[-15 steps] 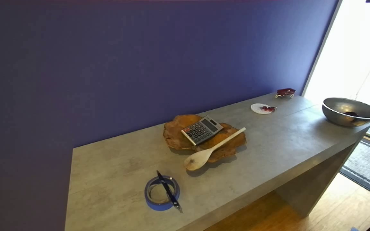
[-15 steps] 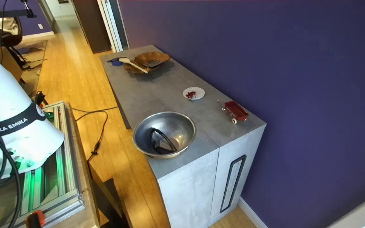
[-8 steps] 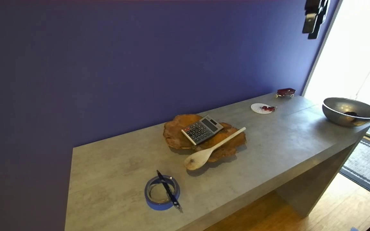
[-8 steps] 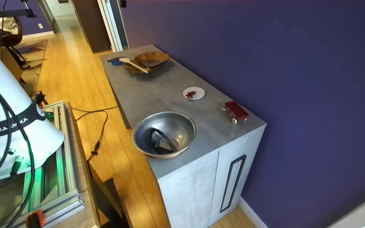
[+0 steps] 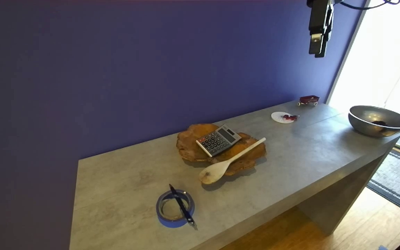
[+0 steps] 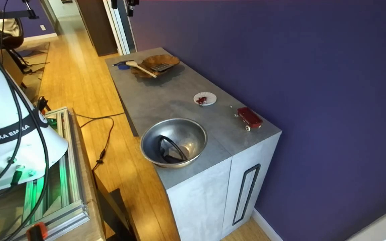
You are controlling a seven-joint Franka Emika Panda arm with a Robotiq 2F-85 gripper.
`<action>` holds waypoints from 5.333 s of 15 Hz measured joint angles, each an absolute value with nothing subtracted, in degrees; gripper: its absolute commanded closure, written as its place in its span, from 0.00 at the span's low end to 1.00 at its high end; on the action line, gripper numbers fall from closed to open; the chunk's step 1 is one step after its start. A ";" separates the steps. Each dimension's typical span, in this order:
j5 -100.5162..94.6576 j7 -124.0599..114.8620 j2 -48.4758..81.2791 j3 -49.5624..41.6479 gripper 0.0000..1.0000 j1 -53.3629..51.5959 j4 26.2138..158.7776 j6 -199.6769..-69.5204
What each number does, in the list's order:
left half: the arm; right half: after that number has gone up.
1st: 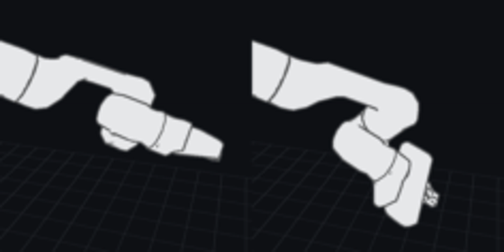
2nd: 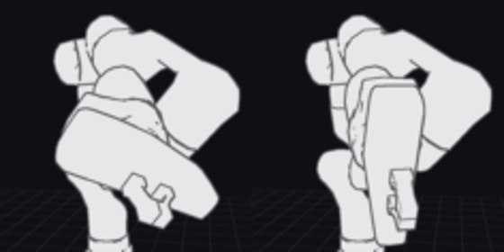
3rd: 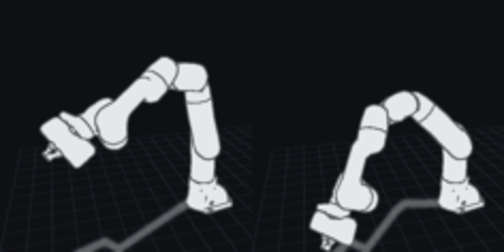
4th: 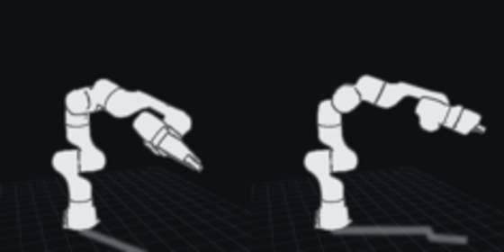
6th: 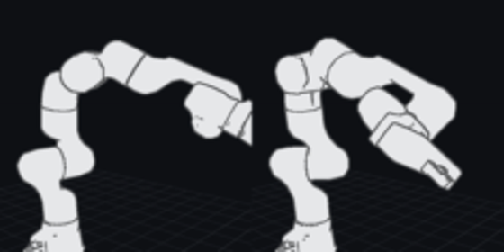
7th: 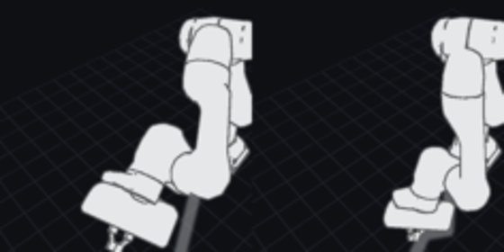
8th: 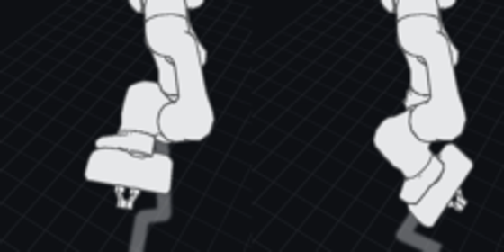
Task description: Put the pen in the silver dish
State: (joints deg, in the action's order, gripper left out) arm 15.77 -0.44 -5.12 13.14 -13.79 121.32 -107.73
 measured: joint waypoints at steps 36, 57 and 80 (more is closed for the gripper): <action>20.99 -31.53 43.14 6.08 0.00 -50.88 97.72 -160.95; 17.41 -34.76 57.48 6.10 0.85 -49.95 75.50 -143.33; 15.64 -36.14 61.31 5.82 0.97 -49.89 68.76 -141.01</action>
